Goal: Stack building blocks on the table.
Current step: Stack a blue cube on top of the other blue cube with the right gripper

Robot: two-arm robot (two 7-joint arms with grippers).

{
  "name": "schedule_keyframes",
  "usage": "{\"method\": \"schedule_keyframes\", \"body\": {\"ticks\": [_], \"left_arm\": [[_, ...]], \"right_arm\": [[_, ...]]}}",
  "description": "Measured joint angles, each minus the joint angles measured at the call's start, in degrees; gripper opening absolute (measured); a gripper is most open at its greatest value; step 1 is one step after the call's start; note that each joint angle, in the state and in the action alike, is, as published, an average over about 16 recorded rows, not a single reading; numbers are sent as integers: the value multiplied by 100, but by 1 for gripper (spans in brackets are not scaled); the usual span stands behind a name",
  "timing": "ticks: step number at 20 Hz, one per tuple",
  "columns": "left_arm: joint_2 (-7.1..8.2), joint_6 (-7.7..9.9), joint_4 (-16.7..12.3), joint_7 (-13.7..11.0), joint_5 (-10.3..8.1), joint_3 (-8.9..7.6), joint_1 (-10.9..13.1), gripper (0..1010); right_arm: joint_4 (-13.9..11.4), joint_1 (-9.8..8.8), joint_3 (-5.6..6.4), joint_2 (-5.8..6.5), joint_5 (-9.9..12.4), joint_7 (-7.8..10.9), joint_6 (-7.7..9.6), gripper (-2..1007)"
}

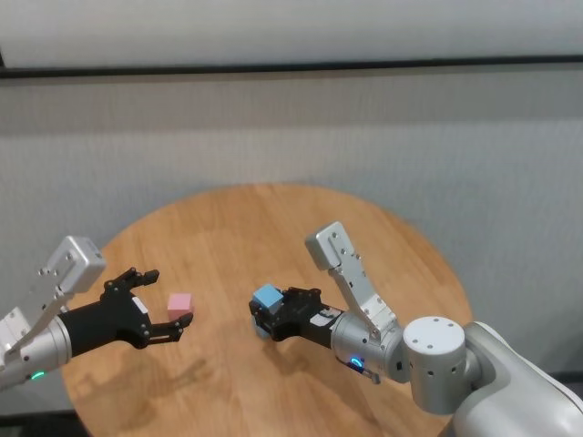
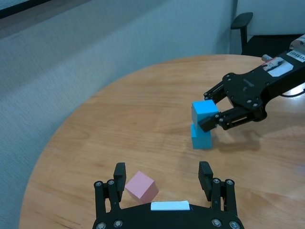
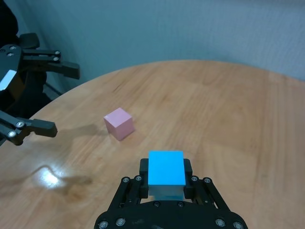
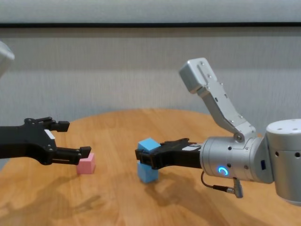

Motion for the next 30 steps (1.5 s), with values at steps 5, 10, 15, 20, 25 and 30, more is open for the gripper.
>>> {"method": "schedule_keyframes", "body": {"ticks": [5, 10, 15, 20, 25, 30], "left_arm": [[0, 0, 0, 0, 0, 0, 0, 1000], [0, 0, 0, 0, 0, 0, 0, 1000], [0, 0, 0, 0, 0, 0, 0, 1000], [0, 0, 0, 0, 0, 0, 0, 1000], [0, 0, 0, 0, 0, 0, 0, 1000], [0, 0, 0, 0, 0, 0, 0, 1000]], "right_arm": [[116, 60, -26, -64, -94, -24, -24, 369], [245, 118, -27, -125, -176, -43, -61, 368], [317, 150, -3, -163, -238, -56, -77, 369], [333, 157, 23, -182, -282, -48, -62, 369], [327, 153, 43, -188, -309, -32, -37, 369], [327, 149, 53, -194, -331, -17, -21, 368]]}}
